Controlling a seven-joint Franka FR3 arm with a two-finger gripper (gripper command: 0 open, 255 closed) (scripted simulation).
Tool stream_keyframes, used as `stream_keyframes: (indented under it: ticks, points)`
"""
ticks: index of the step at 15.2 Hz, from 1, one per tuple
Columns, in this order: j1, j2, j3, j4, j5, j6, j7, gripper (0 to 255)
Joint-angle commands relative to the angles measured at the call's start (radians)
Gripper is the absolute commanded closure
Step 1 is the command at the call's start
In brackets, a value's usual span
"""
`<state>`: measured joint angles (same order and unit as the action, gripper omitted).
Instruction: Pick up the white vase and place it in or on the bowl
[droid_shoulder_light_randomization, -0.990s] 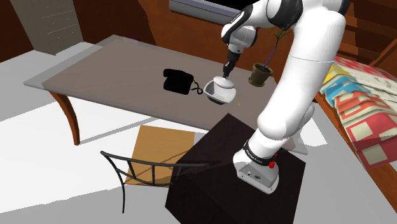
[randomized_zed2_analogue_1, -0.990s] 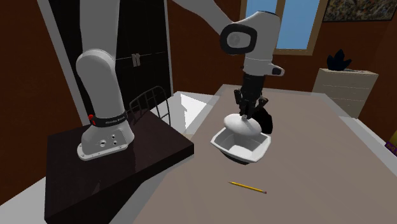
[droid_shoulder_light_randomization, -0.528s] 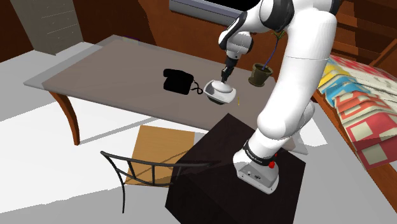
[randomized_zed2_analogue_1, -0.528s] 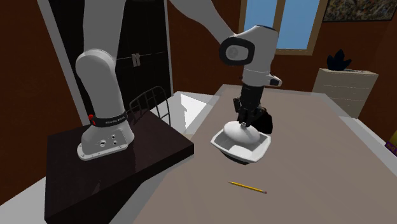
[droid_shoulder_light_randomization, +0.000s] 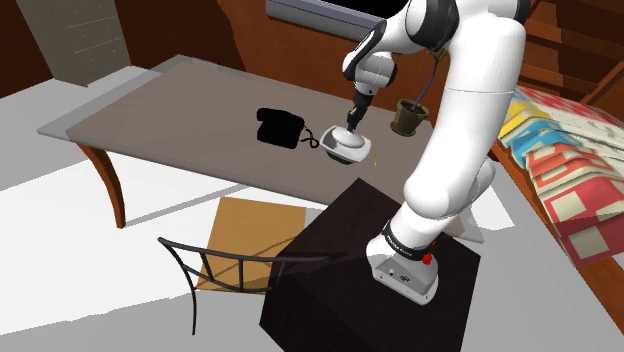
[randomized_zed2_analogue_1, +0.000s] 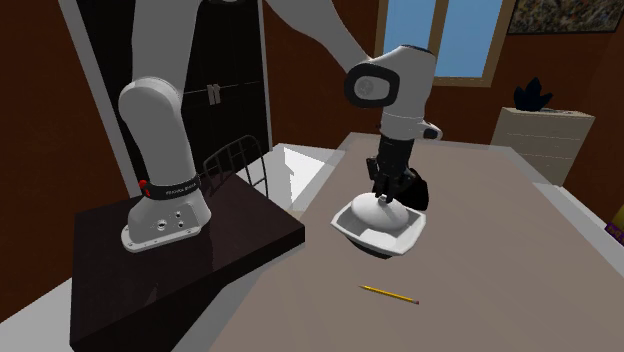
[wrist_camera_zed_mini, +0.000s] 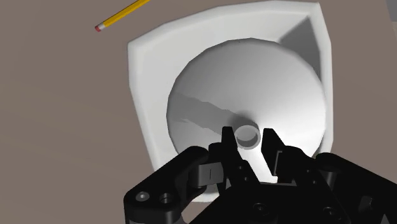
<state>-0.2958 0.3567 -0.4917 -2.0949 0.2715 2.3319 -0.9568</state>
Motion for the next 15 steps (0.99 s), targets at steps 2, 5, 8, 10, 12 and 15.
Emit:
stream_keyframes:
  ticks: [2,5,8,10,12,15]
  points:
    - [0.000,0.000,0.000,0.000,0.000,0.000,0.000,0]
    - [0.000,0.000,0.000,0.000,0.000,0.000,0.000,0]
    - [0.012,-0.045,-0.018,0.016,-0.035,-0.054,0.023,0]
    - [0.020,-0.082,-0.031,0.035,-0.063,-0.105,0.042,0]
    - [0.020,-0.082,-0.031,0.035,-0.063,-0.105,0.042,0]
    - [0.020,-0.082,-0.031,0.035,-0.063,-0.105,0.042,0]
